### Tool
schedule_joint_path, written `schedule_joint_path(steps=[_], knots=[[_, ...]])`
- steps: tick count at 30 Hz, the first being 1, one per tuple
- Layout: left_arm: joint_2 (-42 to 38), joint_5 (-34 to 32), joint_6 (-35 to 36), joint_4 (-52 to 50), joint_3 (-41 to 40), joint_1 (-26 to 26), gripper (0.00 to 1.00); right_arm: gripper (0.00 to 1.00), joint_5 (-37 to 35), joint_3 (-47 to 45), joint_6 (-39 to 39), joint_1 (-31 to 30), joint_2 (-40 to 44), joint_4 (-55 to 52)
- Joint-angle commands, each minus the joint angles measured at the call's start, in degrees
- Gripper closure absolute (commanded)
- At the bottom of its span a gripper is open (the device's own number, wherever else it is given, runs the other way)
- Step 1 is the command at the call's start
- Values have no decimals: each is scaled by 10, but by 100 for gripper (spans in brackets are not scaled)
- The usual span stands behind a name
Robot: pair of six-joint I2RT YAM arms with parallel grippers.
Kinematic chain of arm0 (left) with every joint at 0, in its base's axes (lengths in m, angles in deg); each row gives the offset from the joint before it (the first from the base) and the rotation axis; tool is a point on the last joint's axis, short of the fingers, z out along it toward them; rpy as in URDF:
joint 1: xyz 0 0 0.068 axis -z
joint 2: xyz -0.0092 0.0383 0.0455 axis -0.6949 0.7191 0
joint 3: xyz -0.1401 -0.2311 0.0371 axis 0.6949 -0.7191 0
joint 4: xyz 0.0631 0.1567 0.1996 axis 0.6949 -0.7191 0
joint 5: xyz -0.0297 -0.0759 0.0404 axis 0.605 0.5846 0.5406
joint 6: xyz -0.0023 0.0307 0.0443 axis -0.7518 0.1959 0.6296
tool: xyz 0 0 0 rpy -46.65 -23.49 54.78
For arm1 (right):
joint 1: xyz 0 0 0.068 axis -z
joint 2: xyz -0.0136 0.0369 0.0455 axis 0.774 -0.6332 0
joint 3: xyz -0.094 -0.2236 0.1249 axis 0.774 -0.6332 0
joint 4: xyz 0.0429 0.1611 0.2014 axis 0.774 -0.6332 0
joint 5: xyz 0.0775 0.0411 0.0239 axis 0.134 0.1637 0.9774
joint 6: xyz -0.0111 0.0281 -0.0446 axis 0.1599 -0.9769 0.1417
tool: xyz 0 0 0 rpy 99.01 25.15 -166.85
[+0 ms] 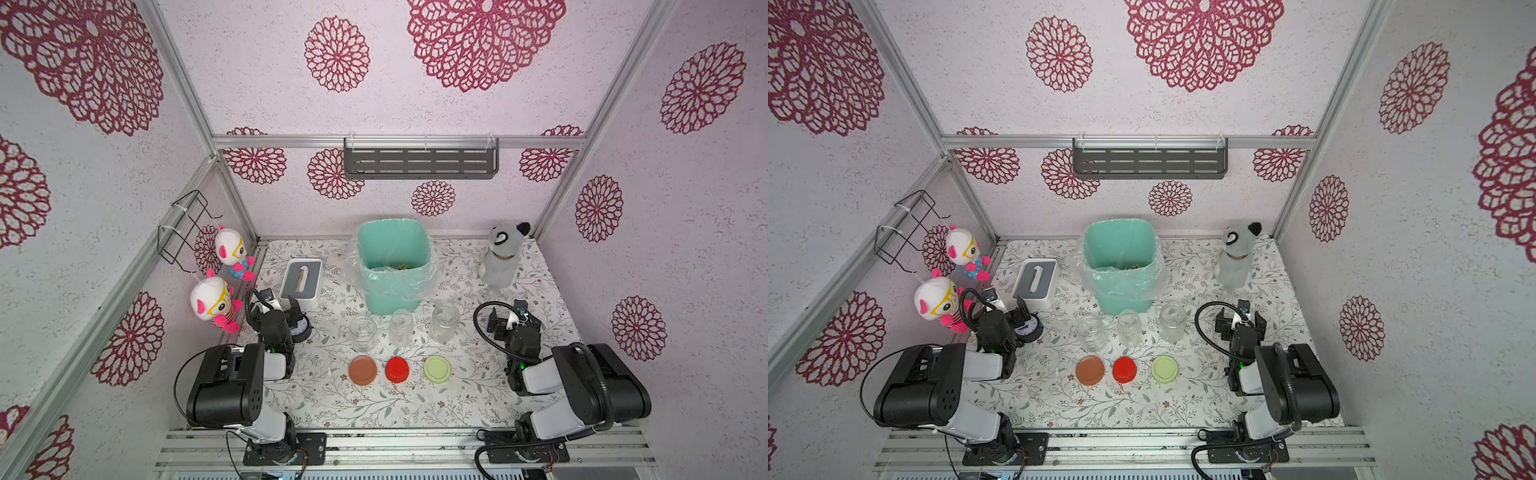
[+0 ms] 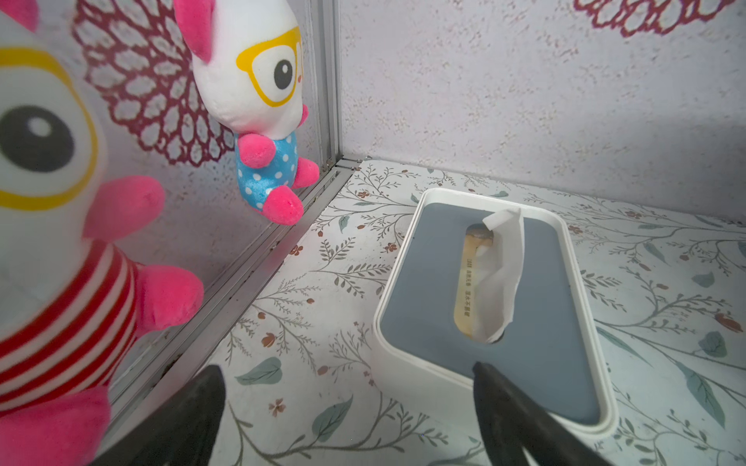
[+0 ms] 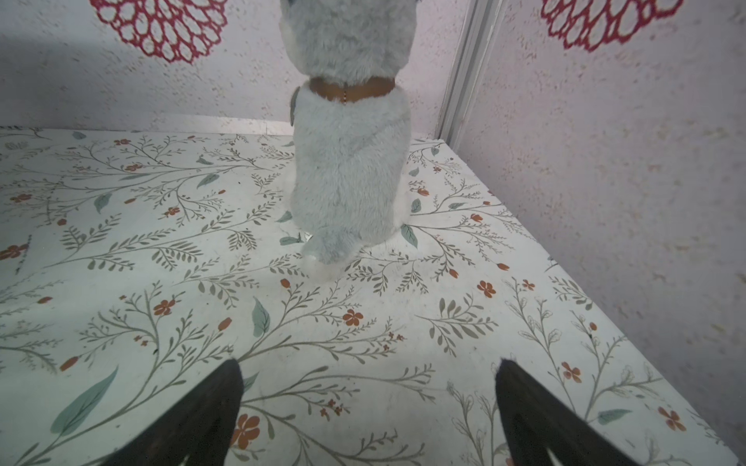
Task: Empty moldy peanuts from jars
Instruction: Reset both arms
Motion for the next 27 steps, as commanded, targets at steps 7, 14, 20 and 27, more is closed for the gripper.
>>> schedule_joint_path(steps=[7,14,20,27], knots=[[1,51,-23,-53,49,-25,3,1,34,66,-33,36,4,-48],[0,52,-24,-58,51,-25,3,1,34,66,-32,36,5,-48],[2,33,-10,-71,59,-11,3,1,34,65,-31,36,5,-47],[2,33,-10,-70,59,-10,3,1,33,65,-30,36,6,-47]])
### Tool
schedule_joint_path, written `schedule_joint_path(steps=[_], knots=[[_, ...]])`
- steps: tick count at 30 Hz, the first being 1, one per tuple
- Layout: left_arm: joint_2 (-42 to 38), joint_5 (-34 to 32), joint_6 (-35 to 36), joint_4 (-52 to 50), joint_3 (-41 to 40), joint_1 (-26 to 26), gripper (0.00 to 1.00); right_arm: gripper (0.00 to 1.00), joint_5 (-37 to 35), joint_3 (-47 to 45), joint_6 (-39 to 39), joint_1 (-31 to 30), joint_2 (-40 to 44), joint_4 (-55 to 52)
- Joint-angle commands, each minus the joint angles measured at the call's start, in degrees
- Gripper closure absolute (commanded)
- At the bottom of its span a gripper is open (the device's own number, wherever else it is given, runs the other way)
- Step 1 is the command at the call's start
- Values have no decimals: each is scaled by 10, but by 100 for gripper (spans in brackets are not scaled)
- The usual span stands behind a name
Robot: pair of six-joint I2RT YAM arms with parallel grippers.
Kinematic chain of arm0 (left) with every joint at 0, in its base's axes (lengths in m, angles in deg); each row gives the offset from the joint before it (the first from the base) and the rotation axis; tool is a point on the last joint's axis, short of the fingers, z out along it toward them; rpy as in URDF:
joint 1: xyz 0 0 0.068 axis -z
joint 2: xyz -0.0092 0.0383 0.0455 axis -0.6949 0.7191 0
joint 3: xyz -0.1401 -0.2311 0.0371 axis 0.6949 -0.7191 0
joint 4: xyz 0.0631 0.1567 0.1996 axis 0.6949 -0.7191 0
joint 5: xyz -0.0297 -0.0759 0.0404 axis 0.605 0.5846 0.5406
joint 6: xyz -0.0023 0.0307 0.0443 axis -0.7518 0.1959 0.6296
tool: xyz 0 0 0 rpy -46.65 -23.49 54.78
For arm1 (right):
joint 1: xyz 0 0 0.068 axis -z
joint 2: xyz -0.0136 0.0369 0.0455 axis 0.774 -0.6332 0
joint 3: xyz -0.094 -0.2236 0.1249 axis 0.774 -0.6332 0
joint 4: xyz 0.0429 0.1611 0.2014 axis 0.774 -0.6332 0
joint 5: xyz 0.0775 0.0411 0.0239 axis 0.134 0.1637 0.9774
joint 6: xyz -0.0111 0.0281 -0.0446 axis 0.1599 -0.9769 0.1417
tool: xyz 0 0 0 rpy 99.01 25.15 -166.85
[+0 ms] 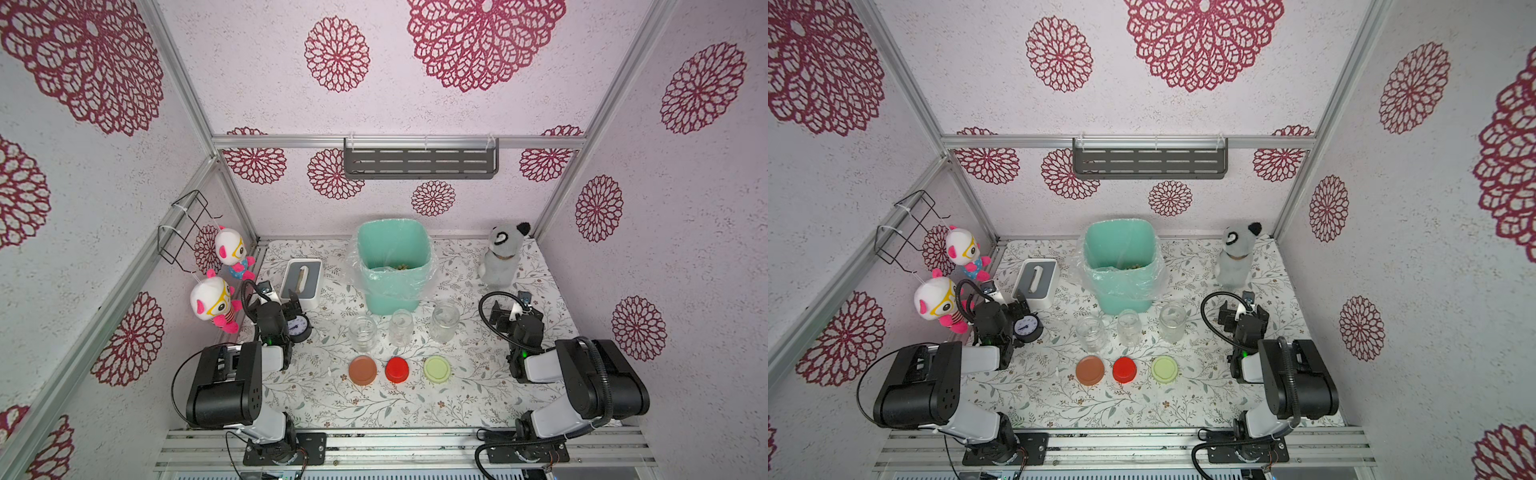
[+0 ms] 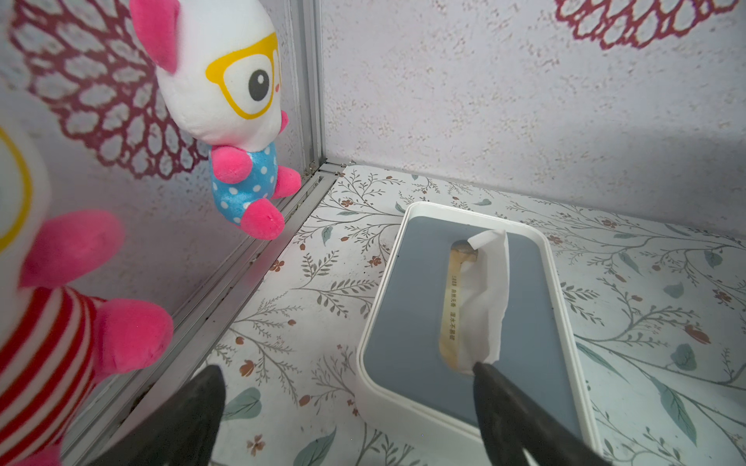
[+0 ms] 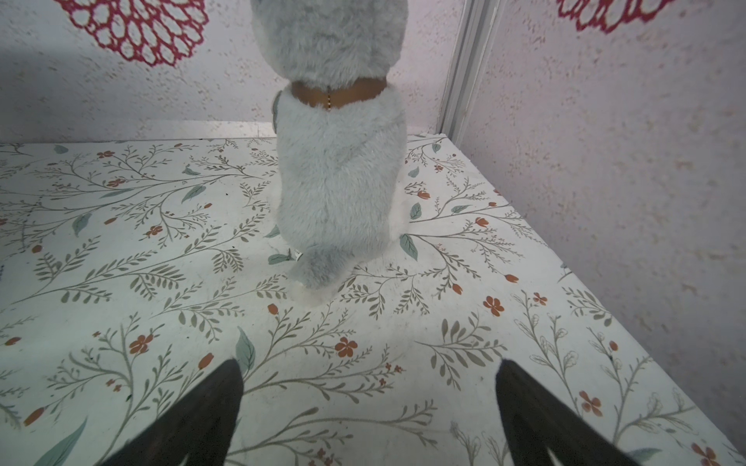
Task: Empty moldy peanuts from jars
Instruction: Reset both arms
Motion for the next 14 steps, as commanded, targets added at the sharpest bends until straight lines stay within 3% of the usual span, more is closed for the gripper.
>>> schedule_joint_path(steps=[1,14], knots=[[2,-8,-3,-4,10,3,3,1,2,5,-14,1,8,18],[2,-1,-3,-8,12,2,3,1,2,5,-14,1,7,18]])
